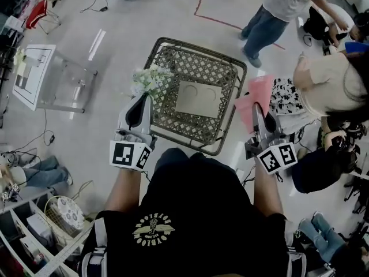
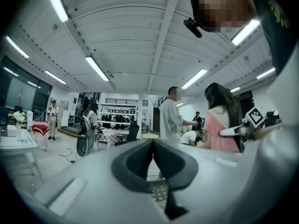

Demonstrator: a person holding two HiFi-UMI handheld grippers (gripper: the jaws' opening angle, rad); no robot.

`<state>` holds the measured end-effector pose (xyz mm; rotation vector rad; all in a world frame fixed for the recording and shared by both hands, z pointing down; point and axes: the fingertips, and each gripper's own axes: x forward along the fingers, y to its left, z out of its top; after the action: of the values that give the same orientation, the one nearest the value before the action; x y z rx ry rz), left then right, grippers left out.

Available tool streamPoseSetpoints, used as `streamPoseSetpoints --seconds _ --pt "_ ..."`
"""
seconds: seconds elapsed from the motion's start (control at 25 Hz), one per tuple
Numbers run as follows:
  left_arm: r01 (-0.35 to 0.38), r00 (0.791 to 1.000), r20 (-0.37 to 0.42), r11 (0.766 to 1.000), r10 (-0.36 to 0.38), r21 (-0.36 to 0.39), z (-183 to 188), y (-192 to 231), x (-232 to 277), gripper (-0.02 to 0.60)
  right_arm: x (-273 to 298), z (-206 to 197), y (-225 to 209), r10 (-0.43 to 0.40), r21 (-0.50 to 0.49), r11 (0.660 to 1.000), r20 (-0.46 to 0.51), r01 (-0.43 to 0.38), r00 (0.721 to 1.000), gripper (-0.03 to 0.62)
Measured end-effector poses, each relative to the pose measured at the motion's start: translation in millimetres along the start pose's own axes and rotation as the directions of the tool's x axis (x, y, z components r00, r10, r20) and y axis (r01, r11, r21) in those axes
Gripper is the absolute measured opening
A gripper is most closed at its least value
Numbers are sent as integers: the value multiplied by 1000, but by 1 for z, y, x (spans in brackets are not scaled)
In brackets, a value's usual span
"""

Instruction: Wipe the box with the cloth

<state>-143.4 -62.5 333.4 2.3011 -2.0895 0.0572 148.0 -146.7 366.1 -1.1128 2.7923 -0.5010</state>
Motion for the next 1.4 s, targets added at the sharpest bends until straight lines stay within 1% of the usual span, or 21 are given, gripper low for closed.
streamPoseSetpoints --seconds 0.08,0.16,0.32,0.4,0.6,0.8,1.0,1.08,1.16,1.24,1.32,1.4 --pt "-17 1000 -26 1000 16 -23 -9 5 1 0 7 -7 -5 1 11 1000 -16 -1 1000 17" --pt "-26 998 -50 999 24 -31 -19 8 2 0 15 -17 -7 8 23 1000 -44 -7 999 17" --pt "-19 996 -91 999 15 -44 -43 19 18 0 45 -44 -9 18 41 999 -100 -14 995 17" --pt "1 994 -113 999 -7 -54 -56 24 26 0 62 -58 -8 14 48 999 -128 -8 992 17" --pt "83 984 -151 993 -94 -81 -81 29 47 0 101 -96 -5 -8 82 996 -178 23 984 17" --pt "148 970 -177 983 -165 -108 -101 39 68 0 147 -154 -8 -29 109 992 -249 58 968 17" --pt "202 952 -207 970 -226 -132 -123 45 80 0 185 -214 -6 2 129 991 -343 45 939 17" --pt "212 945 -220 966 -241 -147 -129 48 80 0 196 -238 -2 9 154 987 -379 53 925 17" --pt "213 944 -223 964 -245 -159 -133 53 81 0 207 -265 1 17 177 982 -417 63 909 17" --pt "213 940 -229 960 -252 -180 -138 55 81 0 218 -297 2 32 199 978 -461 68 887 17" --pt "225 932 -237 950 -275 -215 -143 55 80 0 231 -334 4 50 234 969 -508 82 860 17" --pt "240 930 -225 943 -291 -231 -147 53 76 0 242 -369 4 55 246 964 -557 102 829 17"
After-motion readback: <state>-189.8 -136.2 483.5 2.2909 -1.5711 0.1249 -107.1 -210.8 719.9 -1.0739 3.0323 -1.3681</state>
